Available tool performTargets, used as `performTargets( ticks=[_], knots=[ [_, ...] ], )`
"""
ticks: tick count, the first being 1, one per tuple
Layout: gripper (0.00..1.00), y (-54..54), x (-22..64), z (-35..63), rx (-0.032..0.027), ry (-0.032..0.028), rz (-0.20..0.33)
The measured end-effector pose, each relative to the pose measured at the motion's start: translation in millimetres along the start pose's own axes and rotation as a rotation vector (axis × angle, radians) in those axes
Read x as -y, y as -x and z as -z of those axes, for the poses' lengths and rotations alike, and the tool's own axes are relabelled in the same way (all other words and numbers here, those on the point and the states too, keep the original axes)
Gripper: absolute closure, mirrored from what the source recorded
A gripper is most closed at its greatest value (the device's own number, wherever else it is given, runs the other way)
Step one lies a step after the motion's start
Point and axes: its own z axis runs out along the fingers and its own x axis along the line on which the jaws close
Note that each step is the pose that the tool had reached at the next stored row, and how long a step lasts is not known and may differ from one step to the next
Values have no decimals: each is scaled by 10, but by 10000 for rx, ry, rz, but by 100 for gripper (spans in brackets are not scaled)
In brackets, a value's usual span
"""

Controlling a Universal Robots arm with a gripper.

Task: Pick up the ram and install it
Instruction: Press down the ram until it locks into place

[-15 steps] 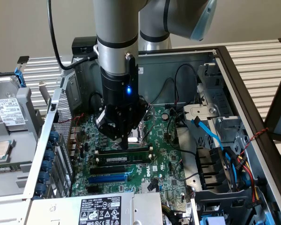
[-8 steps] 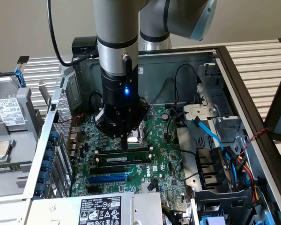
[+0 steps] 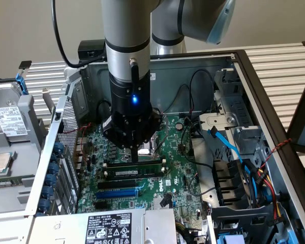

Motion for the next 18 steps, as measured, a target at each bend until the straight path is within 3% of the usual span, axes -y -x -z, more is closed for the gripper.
performTargets(
  ticks=[18],
  knots=[
    [90, 0, 0, -2, -1, 92, -3195]
  ],
)
